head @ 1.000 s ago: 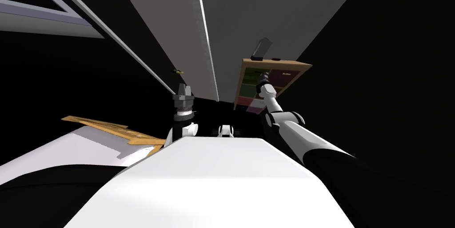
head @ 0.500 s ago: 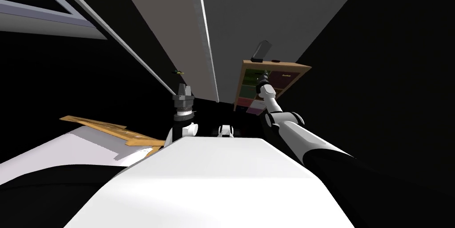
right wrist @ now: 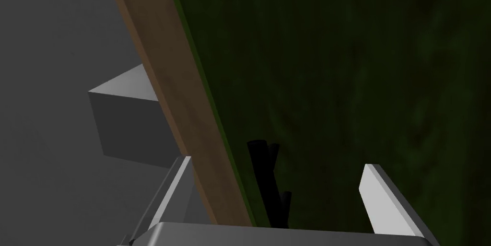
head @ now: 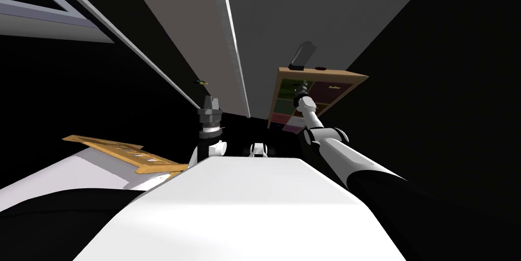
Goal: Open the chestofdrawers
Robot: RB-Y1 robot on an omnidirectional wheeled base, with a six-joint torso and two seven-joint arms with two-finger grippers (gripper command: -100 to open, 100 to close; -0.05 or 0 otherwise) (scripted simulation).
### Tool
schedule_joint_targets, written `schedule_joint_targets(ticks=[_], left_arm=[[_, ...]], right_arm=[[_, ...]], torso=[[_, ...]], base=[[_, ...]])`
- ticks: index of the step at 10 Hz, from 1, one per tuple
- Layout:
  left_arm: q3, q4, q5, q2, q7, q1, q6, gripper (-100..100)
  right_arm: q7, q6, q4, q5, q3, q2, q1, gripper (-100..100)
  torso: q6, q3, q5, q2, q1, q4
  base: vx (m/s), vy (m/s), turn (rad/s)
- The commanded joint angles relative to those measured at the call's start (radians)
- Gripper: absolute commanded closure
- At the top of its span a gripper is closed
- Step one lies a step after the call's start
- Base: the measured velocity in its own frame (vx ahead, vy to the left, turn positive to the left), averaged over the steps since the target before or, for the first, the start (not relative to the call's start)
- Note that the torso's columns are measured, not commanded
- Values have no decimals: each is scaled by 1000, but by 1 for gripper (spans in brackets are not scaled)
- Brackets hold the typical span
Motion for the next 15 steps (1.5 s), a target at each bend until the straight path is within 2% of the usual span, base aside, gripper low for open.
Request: schedule_joint_targets(ticks=[1, 8, 9, 12, 13, 14, 15], left_arm=[[0, 0, 0, 0, 0, 0, 0, 0], [0, 0, 0, 0, 0, 0, 0, 0], [0, 0, 0, 0, 0, 0, 0, 0], [0, 0, 0, 0, 0, 0, 0, 0], [0, 0, 0, 0, 0, 0, 0, 0], [0, 0, 0, 0, 0, 0, 0, 0], [0, 0, 0, 0, 0, 0, 0, 0]], right_arm=[[0, -5, 3, -4, 1, -2, -3, 100], [0, -21, 11, -11, 9, -3, -7, 100], [5, -39, 47, -30, 12, -29, -42, -100], [9, -69, 104, -57, 18, -65, -90, -100], [12, -88, 142, -74, 21, -89, -122, -100], [12, -88, 142, -74, 21, -89, -122, -100], [15, -108, 180, -92, 25, -113, -155, -100]], torso=[[0, 0, 0, -1, -1, 0], [1, -3, -1, -4, -2, -1], [0, -1, -1, -2, -2, -2], [-1, -6, 0, -10, -2, -2], [-1, -4, 0, -7, -2, -1], [0, -2, 0, -4, -1, -1], [0, -1, 0, -3, -2, 0]], base=[[-75, 22, -35], [-170, 42, -26], [-90, 53, 0], [-1, 43, 8], [-3, 51, 19], [-3, 44, 4], [-12, 49, 10]])
